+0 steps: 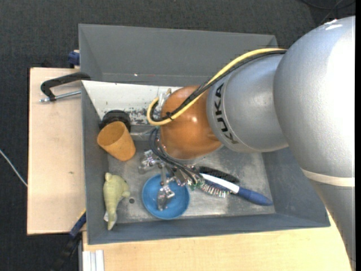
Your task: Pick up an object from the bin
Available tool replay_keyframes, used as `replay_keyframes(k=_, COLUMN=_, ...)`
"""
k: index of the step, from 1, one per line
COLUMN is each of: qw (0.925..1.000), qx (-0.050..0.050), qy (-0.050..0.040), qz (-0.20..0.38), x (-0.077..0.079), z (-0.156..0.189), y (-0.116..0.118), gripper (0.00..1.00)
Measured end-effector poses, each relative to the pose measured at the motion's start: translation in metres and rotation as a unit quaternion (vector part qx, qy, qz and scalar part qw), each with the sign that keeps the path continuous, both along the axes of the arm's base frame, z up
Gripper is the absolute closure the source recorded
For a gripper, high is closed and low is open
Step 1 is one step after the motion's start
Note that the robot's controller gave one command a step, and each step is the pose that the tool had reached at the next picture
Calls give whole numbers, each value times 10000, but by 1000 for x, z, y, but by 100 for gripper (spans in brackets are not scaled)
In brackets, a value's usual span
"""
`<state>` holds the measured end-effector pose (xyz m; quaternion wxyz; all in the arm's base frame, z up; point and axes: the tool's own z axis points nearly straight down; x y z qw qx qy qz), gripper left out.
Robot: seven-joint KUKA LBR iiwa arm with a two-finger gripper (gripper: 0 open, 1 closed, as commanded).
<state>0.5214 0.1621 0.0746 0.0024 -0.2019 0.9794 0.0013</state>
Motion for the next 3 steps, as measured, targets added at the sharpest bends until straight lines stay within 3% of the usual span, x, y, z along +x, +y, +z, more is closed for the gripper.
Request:
replay_keyframes(k=1, qw=10000, qx=0, qy=-2, qz=-5, x=1, z=1, y=1, gripper=0)
replay_keyframes(k=2, qw=10000, qx=3, qy=-10, qz=-7, x=2, z=2, y=2, gripper=100)
replay_keyframes(k=3, qw=10000, qx=7, qy=-38, qz=-8, x=4, z=89, y=3, gripper=100)
